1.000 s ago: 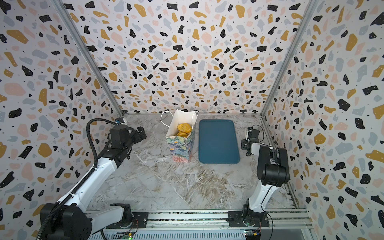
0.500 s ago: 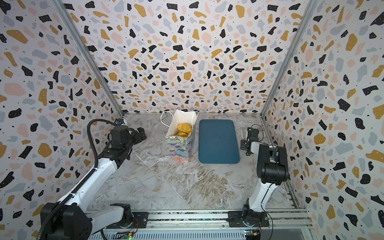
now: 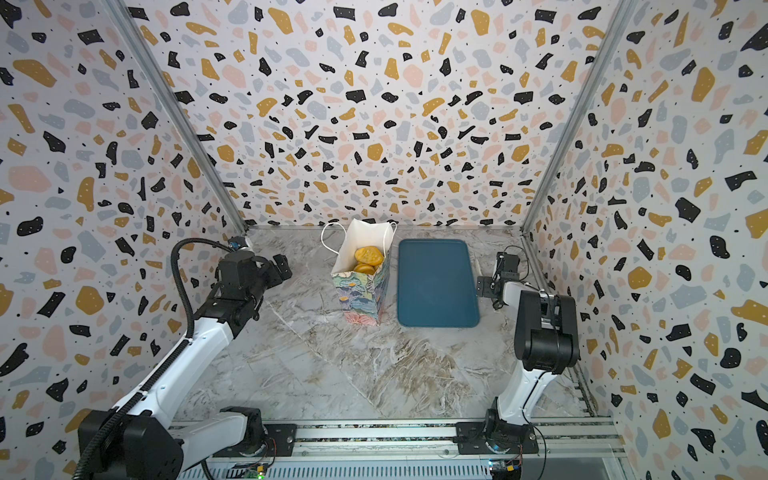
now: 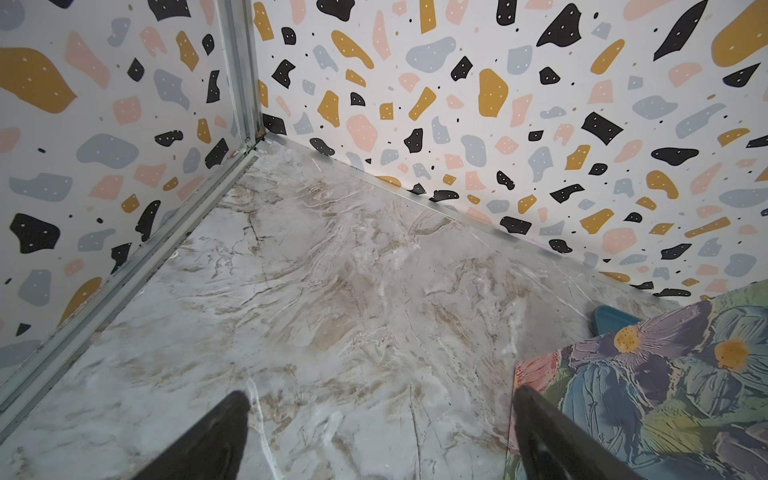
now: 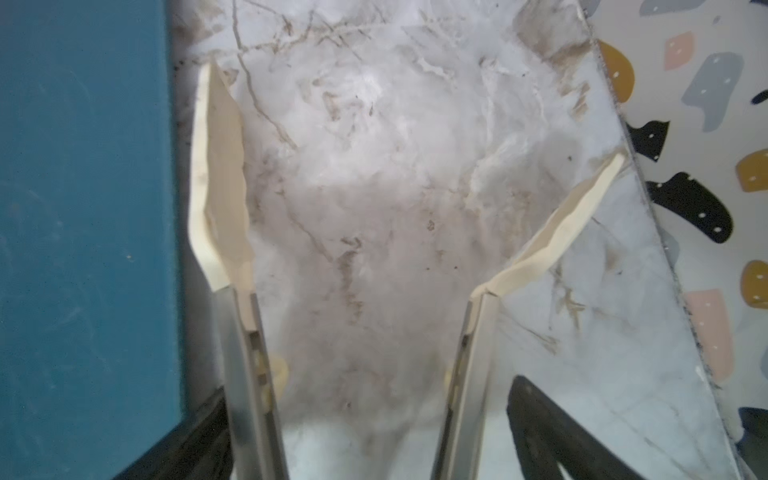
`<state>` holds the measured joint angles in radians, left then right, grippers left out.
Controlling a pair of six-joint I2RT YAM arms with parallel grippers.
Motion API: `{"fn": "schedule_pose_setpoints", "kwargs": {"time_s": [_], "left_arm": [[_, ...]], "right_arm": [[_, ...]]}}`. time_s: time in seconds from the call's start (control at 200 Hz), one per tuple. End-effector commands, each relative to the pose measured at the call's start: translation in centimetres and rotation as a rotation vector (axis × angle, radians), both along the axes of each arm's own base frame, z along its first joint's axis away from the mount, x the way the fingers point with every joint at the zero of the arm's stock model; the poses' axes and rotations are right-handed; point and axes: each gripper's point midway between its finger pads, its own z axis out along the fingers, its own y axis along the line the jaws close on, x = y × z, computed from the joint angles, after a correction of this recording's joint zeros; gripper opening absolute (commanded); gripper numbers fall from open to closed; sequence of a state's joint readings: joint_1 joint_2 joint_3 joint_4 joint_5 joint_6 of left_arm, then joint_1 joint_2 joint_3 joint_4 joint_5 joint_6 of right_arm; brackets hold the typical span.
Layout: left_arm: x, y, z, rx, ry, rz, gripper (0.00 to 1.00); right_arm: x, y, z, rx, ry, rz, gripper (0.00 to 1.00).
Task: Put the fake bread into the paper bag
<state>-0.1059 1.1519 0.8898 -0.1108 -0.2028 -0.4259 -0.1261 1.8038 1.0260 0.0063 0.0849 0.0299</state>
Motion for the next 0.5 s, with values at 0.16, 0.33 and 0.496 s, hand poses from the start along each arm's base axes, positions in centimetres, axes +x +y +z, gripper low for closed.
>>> {"fn": "schedule_pose_setpoints", "kwargs": {"time_s": [0.16, 0.33, 0.496], "left_arm": [[0.0, 0.6, 0.7, 0.025, -0.03, 0.018, 1.0], [0.2, 1.2, 0.7, 0.041, -0.045, 0.047, 1.0], [-0.4, 2.3, 0.3, 0.065, -0.097, 0.104, 1.0]], "right_arm": [[0.9, 0.2, 5.6, 0.048, -0.125, -0.012, 0.99], [0.6, 0.6, 7.0, 0.07, -0.171, -0.009, 0.99], [-0.2, 1.2, 8.7, 0.093, -0.24, -0.006, 0.99]]}}
